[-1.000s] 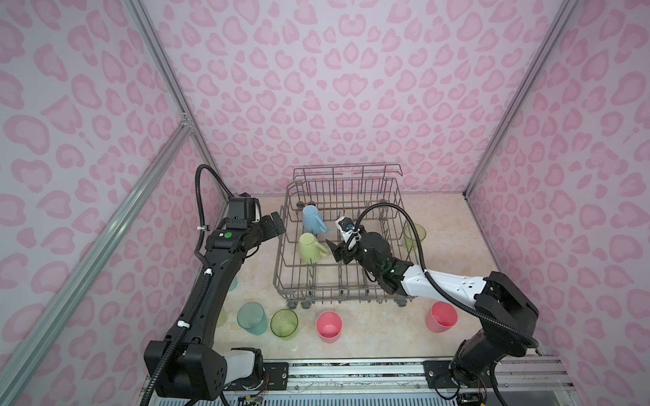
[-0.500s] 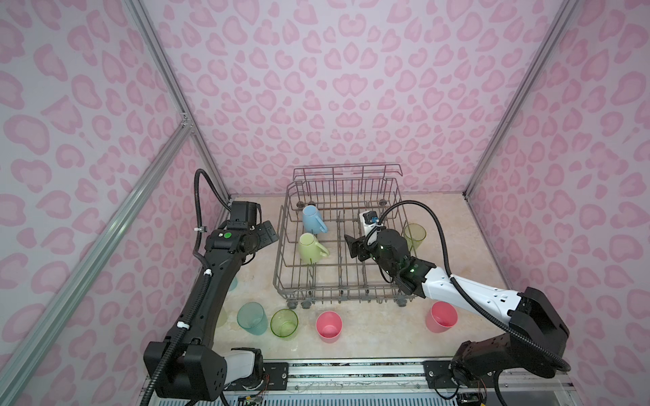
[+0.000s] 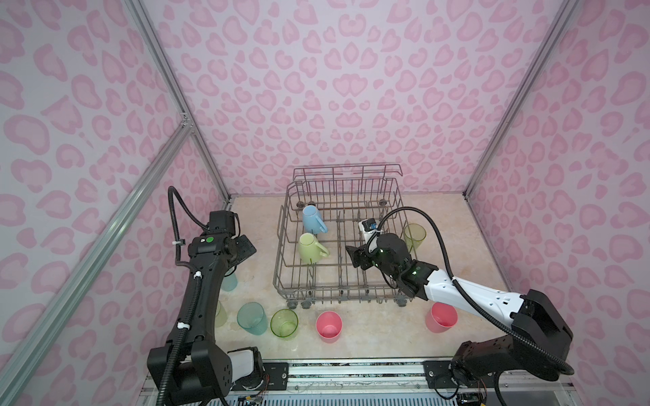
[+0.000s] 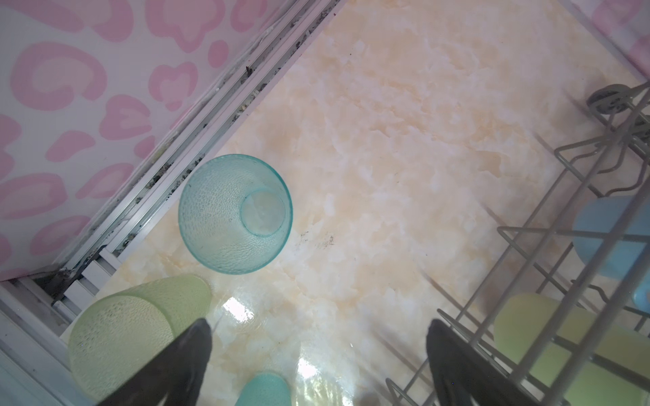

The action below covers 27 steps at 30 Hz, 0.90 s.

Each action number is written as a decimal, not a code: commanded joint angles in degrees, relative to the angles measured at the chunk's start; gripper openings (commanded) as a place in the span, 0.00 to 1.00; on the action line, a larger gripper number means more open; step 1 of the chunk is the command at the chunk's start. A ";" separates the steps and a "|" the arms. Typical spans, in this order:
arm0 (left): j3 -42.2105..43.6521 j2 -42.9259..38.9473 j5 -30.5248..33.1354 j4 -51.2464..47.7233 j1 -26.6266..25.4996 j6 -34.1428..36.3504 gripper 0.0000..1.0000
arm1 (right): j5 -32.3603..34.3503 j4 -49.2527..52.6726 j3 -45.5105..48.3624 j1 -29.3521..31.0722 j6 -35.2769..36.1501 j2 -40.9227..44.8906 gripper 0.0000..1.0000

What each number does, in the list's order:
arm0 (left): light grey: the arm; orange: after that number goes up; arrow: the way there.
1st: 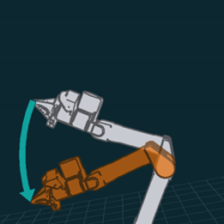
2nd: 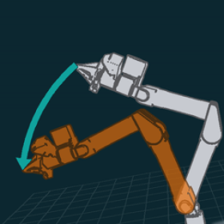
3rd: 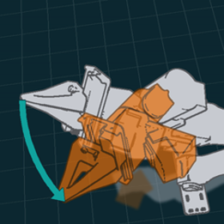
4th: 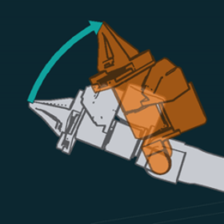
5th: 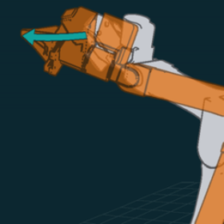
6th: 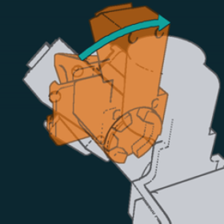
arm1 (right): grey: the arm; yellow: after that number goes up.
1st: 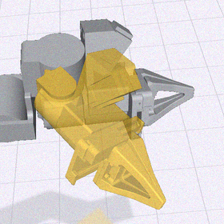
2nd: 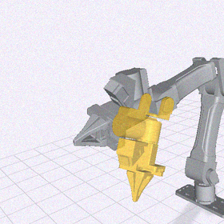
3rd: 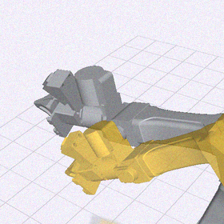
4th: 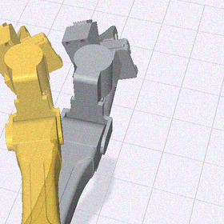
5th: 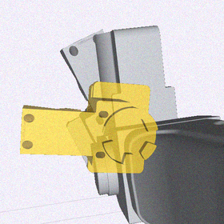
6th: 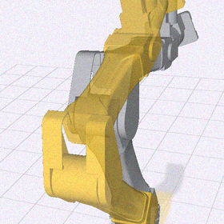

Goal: Load the cups into the dish rack
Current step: 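Open and raise the right gripper while the left gripper moves toward the teal cup, then lower the left gripper into the translucent teal cup and grip its rim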

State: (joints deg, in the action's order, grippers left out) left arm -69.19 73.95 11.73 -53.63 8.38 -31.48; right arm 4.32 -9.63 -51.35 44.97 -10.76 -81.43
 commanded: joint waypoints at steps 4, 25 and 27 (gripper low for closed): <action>0.40 4.21 -1.22 3.75 2.84 -2.00 0.96 | -3.08 -3.98 2.72 0.03 2.05 1.32 0.84; -3.10 18.25 -3.63 7.22 7.92 1.06 0.54 | -6.07 -7.02 5.00 0.12 2.86 1.60 0.82; -3.24 19.50 -3.55 6.90 7.99 1.07 0.49 | -6.07 -7.01 4.94 0.12 2.85 1.36 0.82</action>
State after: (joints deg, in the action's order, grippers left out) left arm -71.70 92.29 7.90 -47.11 16.27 -30.83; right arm -1.56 -15.29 -46.68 44.99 -8.32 -79.57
